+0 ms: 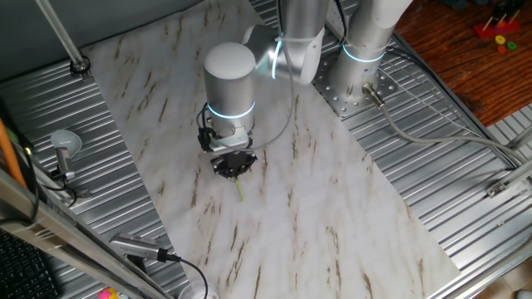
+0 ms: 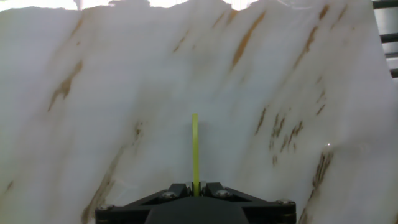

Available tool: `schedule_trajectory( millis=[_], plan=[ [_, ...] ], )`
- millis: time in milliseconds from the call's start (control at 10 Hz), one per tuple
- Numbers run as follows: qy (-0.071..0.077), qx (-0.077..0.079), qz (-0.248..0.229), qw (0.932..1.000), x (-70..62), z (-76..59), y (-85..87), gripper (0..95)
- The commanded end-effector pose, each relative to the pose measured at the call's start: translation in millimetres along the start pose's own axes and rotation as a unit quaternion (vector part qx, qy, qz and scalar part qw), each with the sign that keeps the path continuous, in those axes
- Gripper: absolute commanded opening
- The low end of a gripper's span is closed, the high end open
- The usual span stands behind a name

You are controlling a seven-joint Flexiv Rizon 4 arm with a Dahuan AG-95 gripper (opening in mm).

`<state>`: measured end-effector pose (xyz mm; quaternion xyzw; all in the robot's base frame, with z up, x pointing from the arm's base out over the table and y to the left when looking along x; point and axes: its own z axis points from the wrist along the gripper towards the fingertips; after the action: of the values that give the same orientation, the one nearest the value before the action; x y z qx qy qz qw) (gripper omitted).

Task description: Scrub the table with a brush

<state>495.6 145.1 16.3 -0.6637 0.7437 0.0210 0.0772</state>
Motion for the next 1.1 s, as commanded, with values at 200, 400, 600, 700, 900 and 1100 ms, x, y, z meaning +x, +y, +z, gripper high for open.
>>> schedule_trajectory(
  millis=[200, 400, 600, 700, 900, 1100],
  plan=[
    [-0.009, -0.002, 0.001, 1.0, -0.7, -3.2, 1.3, 0.0],
    [-0.019, -0.001, -0.009, 0.9998, 11.7, -6.5, 0.2, 0.0],
    [-0.019, 0.0, -0.018, 0.9997, 21.2, -9.7, -1.0, 0.0],
    [-0.018, 0.0, -0.022, 0.9996, 27.2, -12.2, -2.0, 0.0],
    [-0.023, 0.001, -0.018, 0.9996, 29.3, -12.0, -0.8, 0.0],
    [-0.036, 0.004, -0.001, 0.9993, 21.5, -8.1, 1.4, 0.0]
  ],
)
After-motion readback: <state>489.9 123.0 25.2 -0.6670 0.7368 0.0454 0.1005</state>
